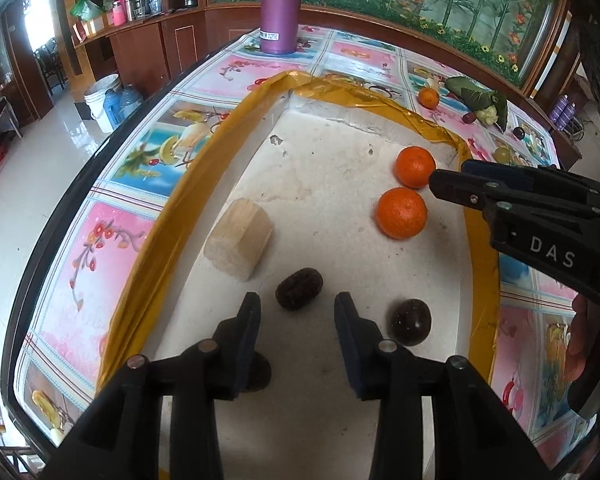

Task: Organize fruits
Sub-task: 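Carry the orange and date over the white tray and open both grippers, then grasp a beige cake cube with the right gripper while the left gripper grasps a green round fruit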

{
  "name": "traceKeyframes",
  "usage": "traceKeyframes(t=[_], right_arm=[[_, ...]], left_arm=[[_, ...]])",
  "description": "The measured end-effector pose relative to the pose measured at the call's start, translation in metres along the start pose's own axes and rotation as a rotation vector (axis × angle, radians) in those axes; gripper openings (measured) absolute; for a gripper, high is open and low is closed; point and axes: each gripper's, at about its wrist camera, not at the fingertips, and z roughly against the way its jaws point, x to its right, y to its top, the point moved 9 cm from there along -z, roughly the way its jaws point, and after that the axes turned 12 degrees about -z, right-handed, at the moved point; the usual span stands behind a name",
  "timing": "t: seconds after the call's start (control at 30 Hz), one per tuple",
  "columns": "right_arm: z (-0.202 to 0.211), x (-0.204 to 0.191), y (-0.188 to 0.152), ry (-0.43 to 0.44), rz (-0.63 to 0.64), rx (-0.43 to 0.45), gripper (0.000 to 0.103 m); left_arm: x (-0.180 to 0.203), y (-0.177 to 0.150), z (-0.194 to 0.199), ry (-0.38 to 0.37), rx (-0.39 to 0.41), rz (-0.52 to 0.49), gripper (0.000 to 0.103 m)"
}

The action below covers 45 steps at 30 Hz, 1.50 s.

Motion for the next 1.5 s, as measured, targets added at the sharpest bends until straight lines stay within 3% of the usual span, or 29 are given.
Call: traceKeyframes(t=[0.2,0.4,0.6,1.0,1.17,1.33,1.5], right_arm=[[0.034,-0.003,-0.016,0.033,-0.021,0.032,0.039],[0.067,0.005,-0.047,0.056,-0.047,0.046,0.04],[0.096,0.03,-0.08,0.047,-0.096,0.07,0.043],[0.132,0.135,-0.14,-0.069,-0.266,0.099,0.045],[0.142,0.191,-0.14,-0.132,-0.342,0.129,0.046],[0.124,0.237,-0.132,-0.16,-0.392,0.103,0.048],[0.096,0.263,-0.118,-0.116,-0.43,0.058,0.048]], left_arm=[[0.0,-0.003,0.023,0.057,0.062,-0.001,0.064],[0.009,-0.004,0.045,0.09,0.117,-0.01,0.068],[0.042,0.0,0.058,0.092,0.16,-0.068,0.075],[0.138,0.004,0.049,0.019,0.138,-0.215,0.075],[0.166,0.003,0.046,0.009,0.125,-0.249,0.075],[0.185,0.012,0.044,0.007,0.128,-0.25,0.077],[0.198,0.023,0.03,0.009,0.094,-0.244,0.078]])
